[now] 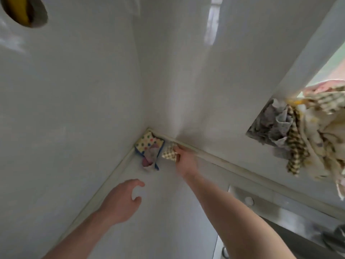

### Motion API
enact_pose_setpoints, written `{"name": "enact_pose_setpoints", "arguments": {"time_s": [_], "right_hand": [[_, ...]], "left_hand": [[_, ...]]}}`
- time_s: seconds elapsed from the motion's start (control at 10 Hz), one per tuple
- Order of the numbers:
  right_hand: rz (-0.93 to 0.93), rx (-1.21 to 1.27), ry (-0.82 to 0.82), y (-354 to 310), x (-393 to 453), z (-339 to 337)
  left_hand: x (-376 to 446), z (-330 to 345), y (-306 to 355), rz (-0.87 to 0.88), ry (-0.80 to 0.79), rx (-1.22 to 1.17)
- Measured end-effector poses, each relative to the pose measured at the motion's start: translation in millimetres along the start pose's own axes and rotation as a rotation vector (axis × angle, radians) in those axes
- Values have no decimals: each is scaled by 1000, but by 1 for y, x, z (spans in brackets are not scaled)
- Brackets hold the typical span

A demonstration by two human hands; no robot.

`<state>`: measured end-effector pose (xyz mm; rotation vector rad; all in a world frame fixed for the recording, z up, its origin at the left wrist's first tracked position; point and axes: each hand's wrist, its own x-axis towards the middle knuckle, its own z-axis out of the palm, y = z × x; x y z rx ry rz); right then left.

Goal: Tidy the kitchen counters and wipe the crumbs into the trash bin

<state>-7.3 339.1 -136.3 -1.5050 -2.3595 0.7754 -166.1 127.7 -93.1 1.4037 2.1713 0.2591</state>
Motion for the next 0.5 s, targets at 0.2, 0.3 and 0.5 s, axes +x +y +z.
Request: {"name": "enact_pose_setpoints", "arguments": {"time_s": [0.2,0.3,0.5], "right_hand": [[-5,-198,-268,22,15,61],[1,-175,-250,21,8,61],[-11,-41,-127,27,-53,28]], "left_hand": [[17,16,-7,12,-14,-15],[20,18,-3,18,-20,-42],[4,2,26,62,-59,-58]]}}
